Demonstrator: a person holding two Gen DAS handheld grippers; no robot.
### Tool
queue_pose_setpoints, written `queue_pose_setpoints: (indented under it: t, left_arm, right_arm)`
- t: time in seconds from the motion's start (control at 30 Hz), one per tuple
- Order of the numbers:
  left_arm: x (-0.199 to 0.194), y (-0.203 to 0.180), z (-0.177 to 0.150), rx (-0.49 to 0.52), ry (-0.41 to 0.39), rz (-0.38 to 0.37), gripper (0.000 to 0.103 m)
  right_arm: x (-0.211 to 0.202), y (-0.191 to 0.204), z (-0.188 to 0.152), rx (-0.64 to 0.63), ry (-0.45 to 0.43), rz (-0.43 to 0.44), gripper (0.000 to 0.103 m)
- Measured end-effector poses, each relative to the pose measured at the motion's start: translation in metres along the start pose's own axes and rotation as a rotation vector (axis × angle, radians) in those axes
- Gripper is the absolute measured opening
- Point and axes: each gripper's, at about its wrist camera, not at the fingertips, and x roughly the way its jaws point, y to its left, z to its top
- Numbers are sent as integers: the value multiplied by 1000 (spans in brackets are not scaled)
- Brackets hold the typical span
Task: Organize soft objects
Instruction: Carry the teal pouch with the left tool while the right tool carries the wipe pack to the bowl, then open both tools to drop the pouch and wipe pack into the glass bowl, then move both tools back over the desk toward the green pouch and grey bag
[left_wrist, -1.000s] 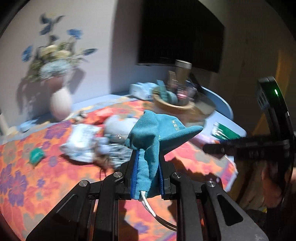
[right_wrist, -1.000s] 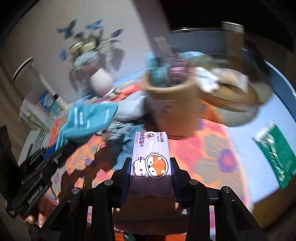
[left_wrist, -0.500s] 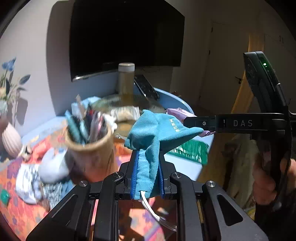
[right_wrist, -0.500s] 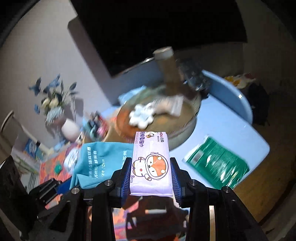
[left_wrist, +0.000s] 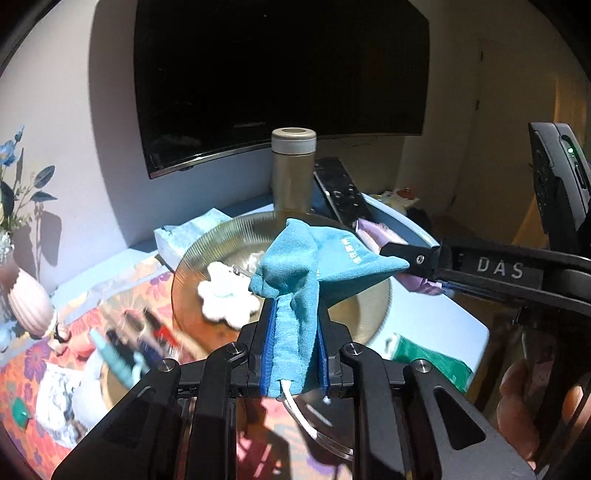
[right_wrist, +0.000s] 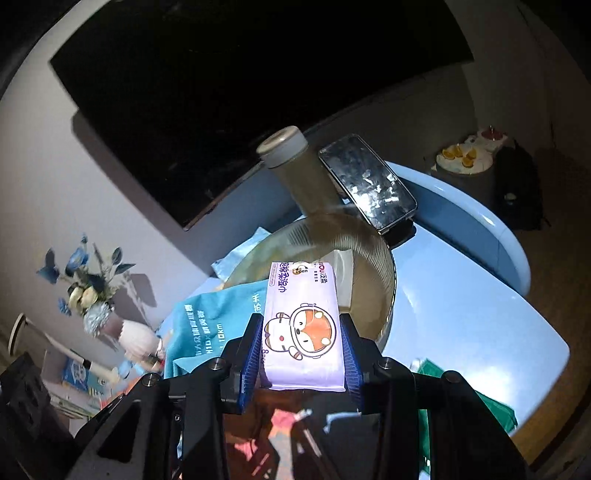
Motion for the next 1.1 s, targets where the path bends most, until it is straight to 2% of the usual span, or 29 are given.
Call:
queue_pose_setpoints:
  t: [0.03,0.1,0.17,0.2,0.27,0.37,0.5,0.67,0.9,1.1]
  left_arm:
    - [4,0,2,-1,-7,7,26]
    - [11,4,5,-18,-15,12,49]
    - [16,10,6,-37,-13,6,62]
    - [16,11,6,-43,-23,5,63]
    - [14,12,6,-35,-34,-12,63]
    - [9,9,6,-23,-43,-9,68]
    - [-6,4,2,-15,-63,-35,68]
    - [-34,4,-2,-17,-116,-7,68]
    - [-89,36,-16,-87,-195,21,68]
    - [-125,82,-39,-148,-212,107,68]
  right_arm:
    - [5,-4,3,11,13,7,40]
    - [16,-11,8,34,45,49,40]
    - [22,-17,10,42,63,49,44]
    - [23,-20,9,44,62,41,50]
    - [21,-24,6,49,55,39,55]
    - [19,-29,-1,59,63,40,55]
    - [10,-31,-11,71,71,43,55]
    - [-7,-21,-19,62,60,43,55]
    - [-46,29,-35,-55,-14,62,56]
    - [-54,95,-61,-219,0,123,60]
